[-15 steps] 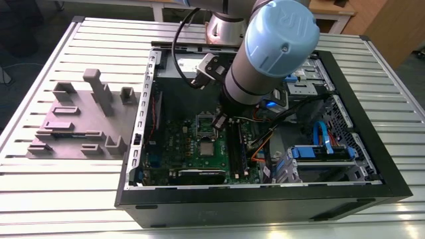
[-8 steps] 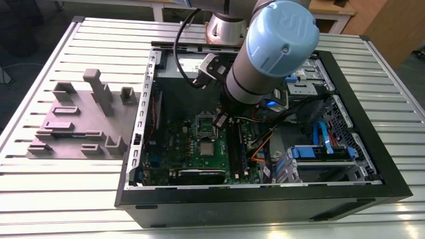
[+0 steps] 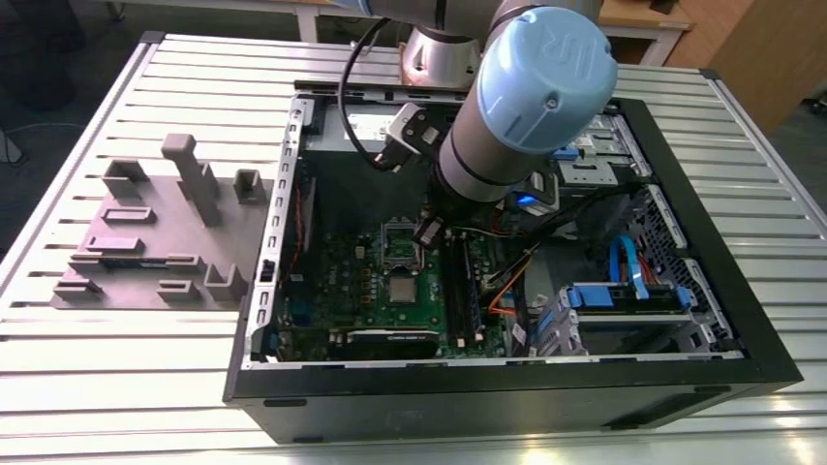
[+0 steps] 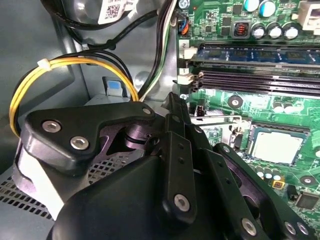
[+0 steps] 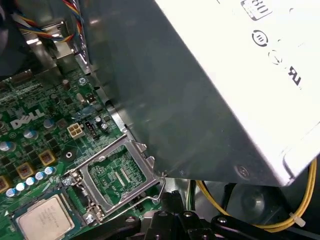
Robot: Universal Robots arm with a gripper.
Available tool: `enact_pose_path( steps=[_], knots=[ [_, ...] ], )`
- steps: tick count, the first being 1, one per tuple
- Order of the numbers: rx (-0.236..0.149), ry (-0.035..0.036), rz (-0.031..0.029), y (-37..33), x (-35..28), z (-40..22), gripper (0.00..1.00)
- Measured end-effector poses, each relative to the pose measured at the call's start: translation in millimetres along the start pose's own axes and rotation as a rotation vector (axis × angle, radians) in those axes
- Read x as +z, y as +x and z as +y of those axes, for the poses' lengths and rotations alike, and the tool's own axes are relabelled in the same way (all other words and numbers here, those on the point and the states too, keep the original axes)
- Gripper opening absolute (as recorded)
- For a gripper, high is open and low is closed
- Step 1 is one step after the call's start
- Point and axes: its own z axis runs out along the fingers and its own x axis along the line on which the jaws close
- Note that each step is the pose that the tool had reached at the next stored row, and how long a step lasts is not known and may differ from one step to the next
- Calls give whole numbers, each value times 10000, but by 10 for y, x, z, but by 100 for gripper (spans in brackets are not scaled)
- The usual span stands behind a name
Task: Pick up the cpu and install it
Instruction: 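Close the cpu cover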
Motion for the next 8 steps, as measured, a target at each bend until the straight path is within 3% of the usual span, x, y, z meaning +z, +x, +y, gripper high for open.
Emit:
enact_pose_path(
  steps=[6, 8],
  knots=[
    [-23, -155, -233, -5, 37, -1, 10],
    [-28, -189, -285, -2, 53, -4, 10]
  ],
)
